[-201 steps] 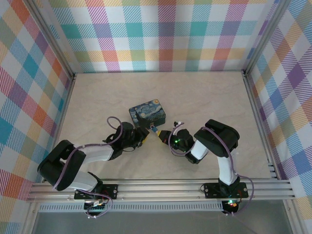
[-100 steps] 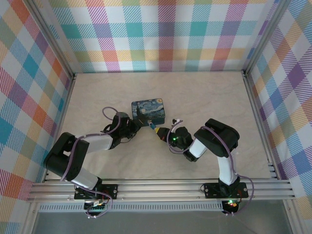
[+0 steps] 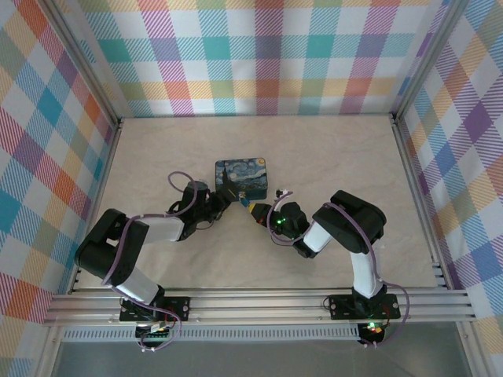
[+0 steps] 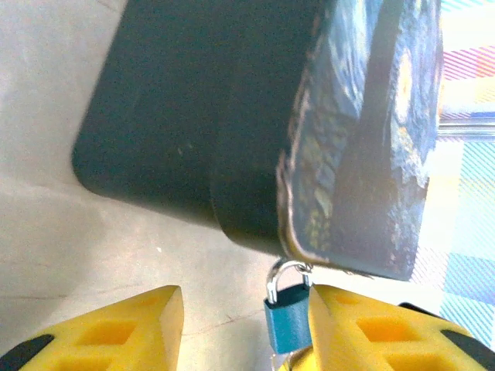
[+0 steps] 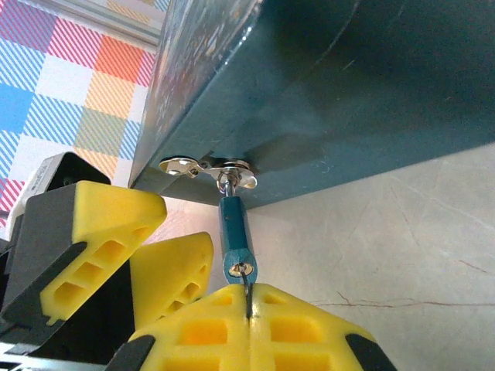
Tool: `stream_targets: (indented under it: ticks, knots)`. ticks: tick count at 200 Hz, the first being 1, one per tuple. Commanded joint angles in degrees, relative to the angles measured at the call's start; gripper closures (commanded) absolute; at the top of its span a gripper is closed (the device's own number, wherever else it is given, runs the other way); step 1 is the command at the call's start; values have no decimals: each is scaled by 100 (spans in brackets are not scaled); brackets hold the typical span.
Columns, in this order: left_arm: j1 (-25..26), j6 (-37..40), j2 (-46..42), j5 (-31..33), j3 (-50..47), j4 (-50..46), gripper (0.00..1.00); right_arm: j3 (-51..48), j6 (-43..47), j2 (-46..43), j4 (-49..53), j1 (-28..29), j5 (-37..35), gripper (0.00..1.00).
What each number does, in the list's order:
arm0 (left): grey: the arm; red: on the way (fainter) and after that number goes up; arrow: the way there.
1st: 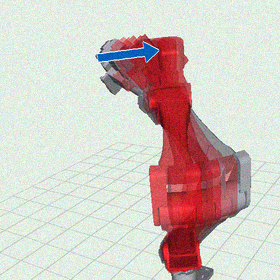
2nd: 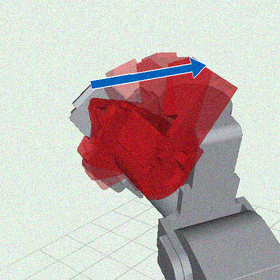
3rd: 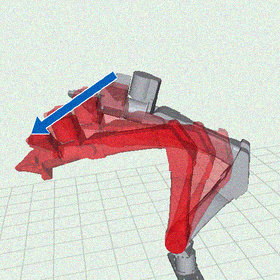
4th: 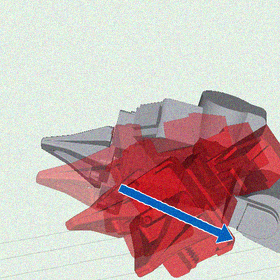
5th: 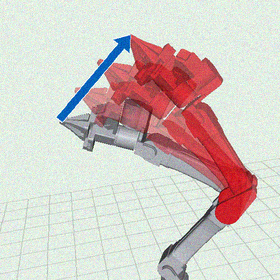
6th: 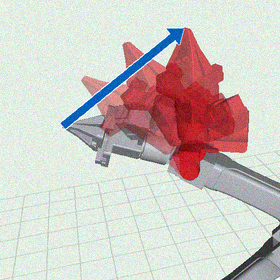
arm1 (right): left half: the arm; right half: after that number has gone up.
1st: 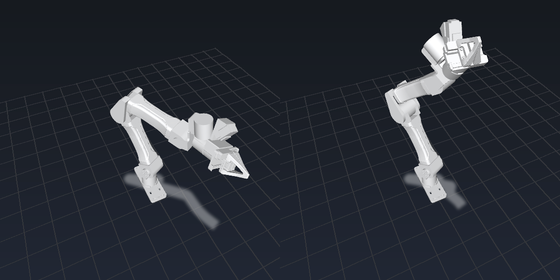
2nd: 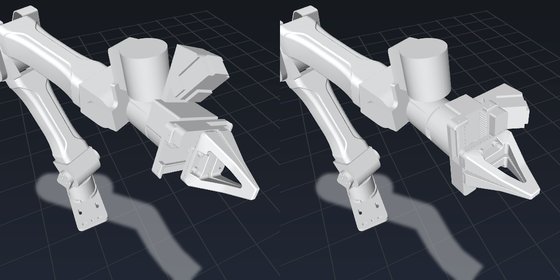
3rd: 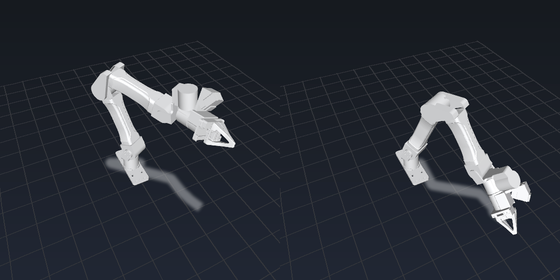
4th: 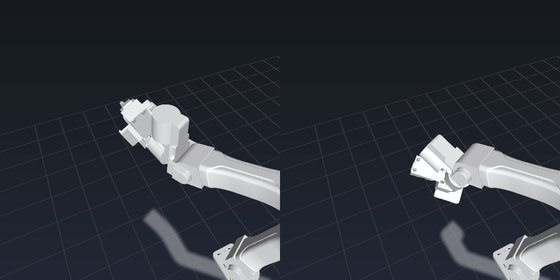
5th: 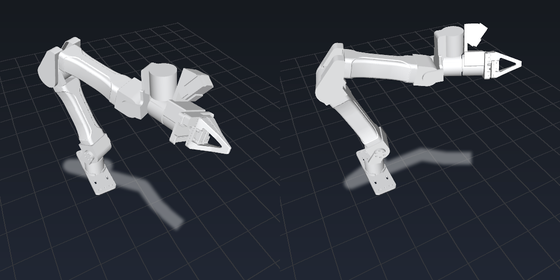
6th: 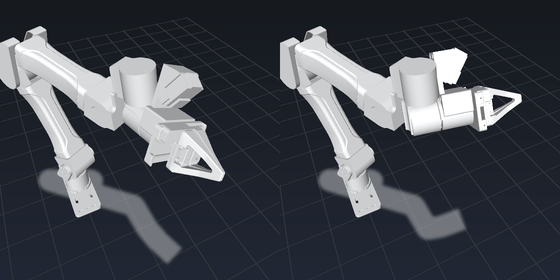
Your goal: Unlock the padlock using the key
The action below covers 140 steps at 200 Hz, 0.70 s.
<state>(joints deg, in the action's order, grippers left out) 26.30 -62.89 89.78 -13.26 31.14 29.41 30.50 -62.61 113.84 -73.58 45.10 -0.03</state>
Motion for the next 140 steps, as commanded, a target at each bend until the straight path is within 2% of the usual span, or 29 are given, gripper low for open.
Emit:
stream_targets:
  ticks: [1, 33, 83, 140]
  knots:
    - [194, -474, 107, -173, -159, 735, 52, 108, -54, -11, -121, 43, -40, 100]
    - [367, -882, 497, -163, -155, 1384, 52, 89, -71, -11, -130, 43, -43, 100]
    - [542, -1092, 862, -85, -37, 1713, 52, 98, -94, 5, -143, 43, -19, 100]
    - [572, -1131, 1191, 49, 70, 1921, 61, 123, -189, 75, -208, 38, 12, 100]
